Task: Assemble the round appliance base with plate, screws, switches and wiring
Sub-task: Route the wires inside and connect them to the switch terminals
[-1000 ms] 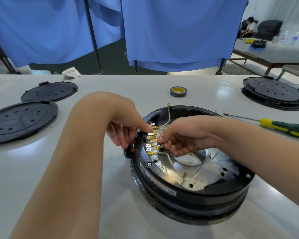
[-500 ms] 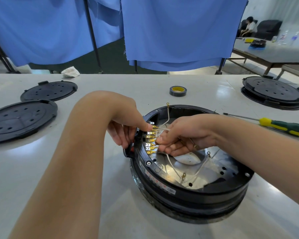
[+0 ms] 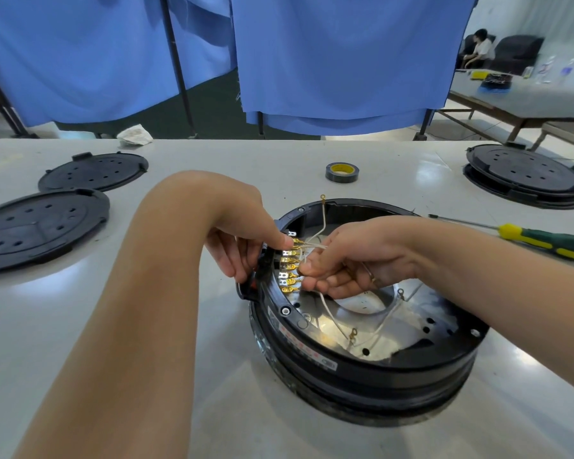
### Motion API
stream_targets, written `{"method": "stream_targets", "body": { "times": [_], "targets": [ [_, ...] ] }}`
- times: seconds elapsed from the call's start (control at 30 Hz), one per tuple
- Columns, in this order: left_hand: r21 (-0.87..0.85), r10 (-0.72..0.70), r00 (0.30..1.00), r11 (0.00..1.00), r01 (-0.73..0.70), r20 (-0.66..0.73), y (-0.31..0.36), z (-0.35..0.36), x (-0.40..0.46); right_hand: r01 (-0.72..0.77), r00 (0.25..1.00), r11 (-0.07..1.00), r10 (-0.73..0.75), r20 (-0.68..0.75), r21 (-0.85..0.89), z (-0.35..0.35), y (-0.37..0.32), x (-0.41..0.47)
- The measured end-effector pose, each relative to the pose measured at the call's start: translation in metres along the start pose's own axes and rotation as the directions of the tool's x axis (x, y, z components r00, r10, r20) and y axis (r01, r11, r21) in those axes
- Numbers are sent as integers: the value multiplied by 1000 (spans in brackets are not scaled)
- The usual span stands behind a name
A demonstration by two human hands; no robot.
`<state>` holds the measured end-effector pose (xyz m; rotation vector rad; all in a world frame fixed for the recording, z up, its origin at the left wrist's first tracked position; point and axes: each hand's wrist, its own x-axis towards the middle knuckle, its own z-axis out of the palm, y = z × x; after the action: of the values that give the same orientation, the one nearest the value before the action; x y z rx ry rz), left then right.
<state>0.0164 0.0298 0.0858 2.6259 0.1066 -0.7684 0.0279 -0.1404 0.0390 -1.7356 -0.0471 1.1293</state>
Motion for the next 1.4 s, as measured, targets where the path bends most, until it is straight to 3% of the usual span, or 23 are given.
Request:
{"method": "stream_targets", "body": {
  "times": [0.43,1.4],
  "targets": [
    [39,-69,996,997,67,47,-2,10,-10,-77,997,988,80,14,-132,-1,-3,-1],
    [0,-20,994,1000,20,110,-3,8,-5,-44,996,993,52,73,-107,7,1,2]
  ]
}}
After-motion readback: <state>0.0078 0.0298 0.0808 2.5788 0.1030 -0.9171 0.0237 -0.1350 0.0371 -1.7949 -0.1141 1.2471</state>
